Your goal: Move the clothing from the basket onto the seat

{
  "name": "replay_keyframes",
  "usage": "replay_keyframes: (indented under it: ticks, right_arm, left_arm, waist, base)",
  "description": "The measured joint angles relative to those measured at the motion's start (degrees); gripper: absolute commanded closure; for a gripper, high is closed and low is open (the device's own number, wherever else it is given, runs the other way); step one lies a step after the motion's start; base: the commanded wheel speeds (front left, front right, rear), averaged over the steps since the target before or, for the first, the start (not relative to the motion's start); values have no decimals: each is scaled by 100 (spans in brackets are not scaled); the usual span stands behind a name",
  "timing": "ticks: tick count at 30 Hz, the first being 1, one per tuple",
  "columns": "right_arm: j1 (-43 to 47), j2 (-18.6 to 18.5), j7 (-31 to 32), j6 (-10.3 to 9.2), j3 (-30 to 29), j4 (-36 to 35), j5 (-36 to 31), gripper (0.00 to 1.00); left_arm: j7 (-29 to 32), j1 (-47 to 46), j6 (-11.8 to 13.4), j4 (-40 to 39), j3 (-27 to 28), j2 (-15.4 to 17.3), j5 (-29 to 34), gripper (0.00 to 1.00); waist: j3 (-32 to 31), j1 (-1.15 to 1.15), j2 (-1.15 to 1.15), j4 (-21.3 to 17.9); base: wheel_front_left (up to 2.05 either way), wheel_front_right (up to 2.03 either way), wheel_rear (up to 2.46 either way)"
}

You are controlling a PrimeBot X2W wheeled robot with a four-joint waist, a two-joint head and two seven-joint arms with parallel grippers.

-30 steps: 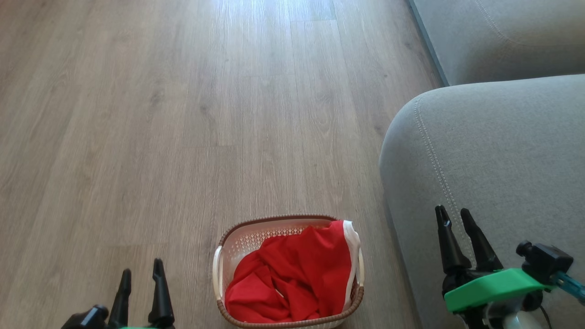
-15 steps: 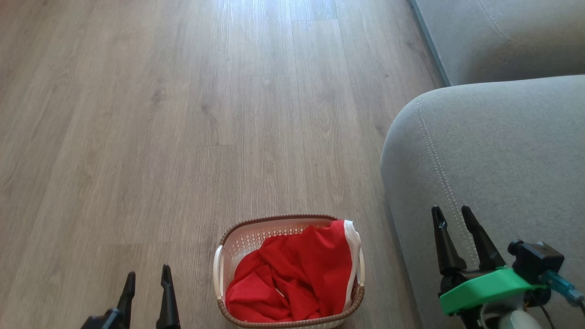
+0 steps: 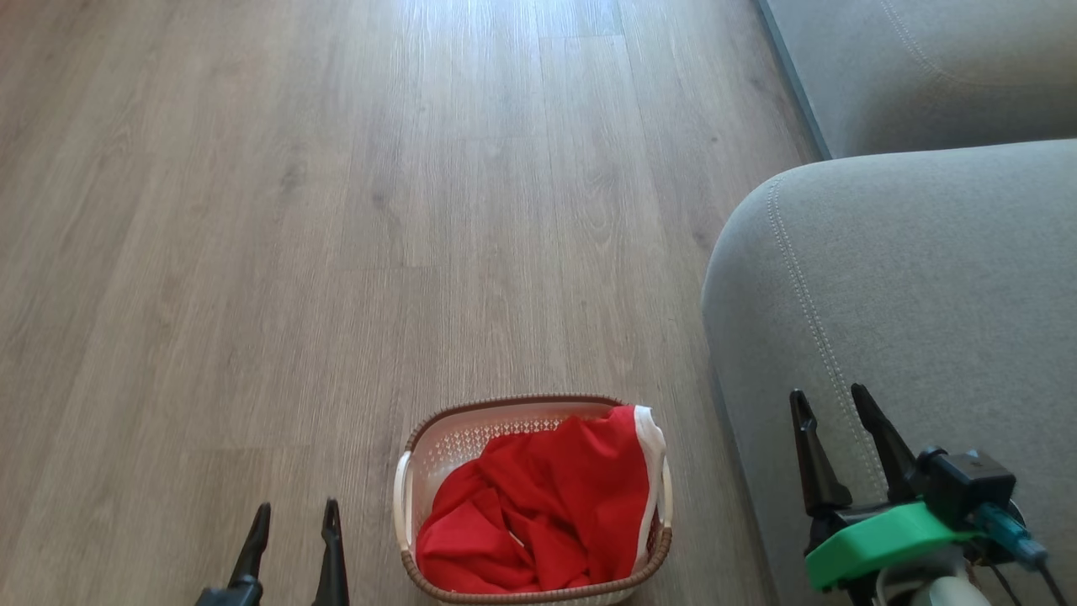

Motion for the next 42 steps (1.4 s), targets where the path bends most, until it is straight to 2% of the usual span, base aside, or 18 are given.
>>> replay_keyframes:
  ticks: [5, 32, 42]
  right_arm:
    - [0, 64, -1, 0, -38, -1, -294, 0]
    - [-1, 66, -16, 0, -88, -5, -293, 0]
    - [-20, 67, -18, 0, -265, -83, -364, 0]
  left_arm:
    - [-56, -1, 45, 23, -12, 3, 182, 0]
    - [-56, -8, 142, 56, -41, 75, 156, 0]
    - [-49, -216, 105, 71, -275, 121, 183, 0]
  waist:
    - [7, 0, 0, 0]
    - [91, 0, 0, -1]
    - [405, 0, 0, -23]
  base:
    - [0, 0, 0]
    - [0, 0, 0]
    - [0, 0, 0]
